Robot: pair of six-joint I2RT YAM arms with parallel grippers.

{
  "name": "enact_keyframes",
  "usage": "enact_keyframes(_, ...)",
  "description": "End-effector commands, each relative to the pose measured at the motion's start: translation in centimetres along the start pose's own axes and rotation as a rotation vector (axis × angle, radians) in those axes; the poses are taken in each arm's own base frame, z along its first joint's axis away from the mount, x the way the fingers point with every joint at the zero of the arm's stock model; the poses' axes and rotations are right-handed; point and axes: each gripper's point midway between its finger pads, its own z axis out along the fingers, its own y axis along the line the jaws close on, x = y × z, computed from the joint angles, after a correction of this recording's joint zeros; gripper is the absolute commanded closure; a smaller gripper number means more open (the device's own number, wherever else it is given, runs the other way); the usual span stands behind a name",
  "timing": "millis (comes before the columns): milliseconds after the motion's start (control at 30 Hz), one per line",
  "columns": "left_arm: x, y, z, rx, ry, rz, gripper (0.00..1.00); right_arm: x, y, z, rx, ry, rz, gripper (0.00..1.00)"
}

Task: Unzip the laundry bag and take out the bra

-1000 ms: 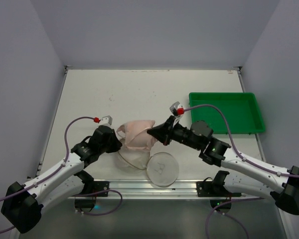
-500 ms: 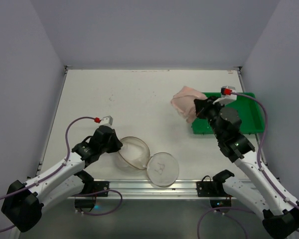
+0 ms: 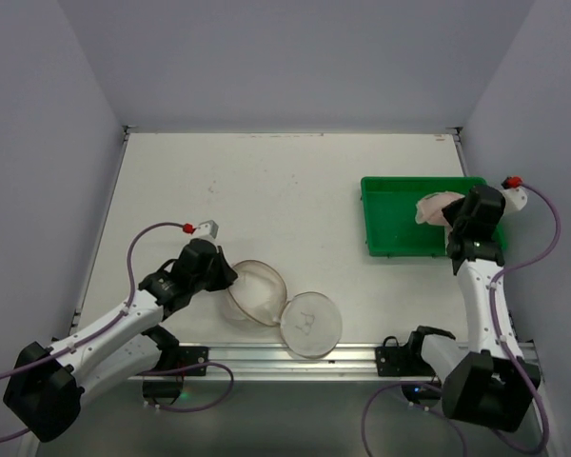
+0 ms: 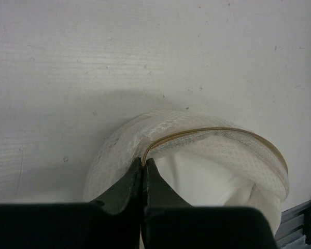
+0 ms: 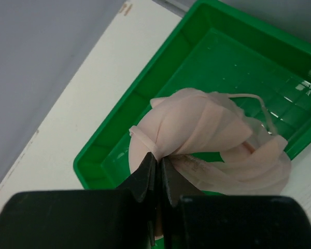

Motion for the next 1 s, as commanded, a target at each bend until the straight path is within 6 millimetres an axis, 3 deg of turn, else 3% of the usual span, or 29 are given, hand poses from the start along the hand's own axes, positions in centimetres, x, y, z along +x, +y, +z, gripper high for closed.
enact_keyframes(0,-0.3,-0.9,0.3,0.047,-0.004,0.012,1.00,-1.6,1.3,2.0,-0.039,-0.005,0.101,1.00)
enact_keyframes(67,-0.2,-0.9,0.4,0.049,0.000,0.016,1.00,-2.3,0.6,3.4,-0.019,-0.016,0.135,1.00)
enact_keyframes(200,-0.3,-0.9,0.4,0.044,0.002,0.022,1.00,-0.8,-1.1,7.1,0.017,0.052,0.203,1.00)
enact_keyframes(367,-0.3,-0.9,0.6,0.035,0.012,0.033,1.00,-0.8,-1.9,9.9,0.064,0.048,0.233,1.00)
enact_keyframes(567,-0.3,-0.9,0.7,0.032,0.013,0.032,1.00,-1.6,1.1,11.8,-0.072,0.057,0.236,1.00)
enact_keyframes(733,-0.2,-0.8,0.8,0.025,0.021,0.034,1.00,-1.5,1.0,13.1,-0.040,0.073,0.263,1.00)
enact_keyframes(900,-0.4,-0.9,0.4,0.026,0.020,0.029,1.00,1.3,-3.2,14.4,0.124,0.138,0.293,1.00)
enact_keyframes(967,-0.7,-1.1,0.2,0.031,0.010,0.027,1.00,1.9,-4.7,14.3,0.170,0.145,0.312,0.94)
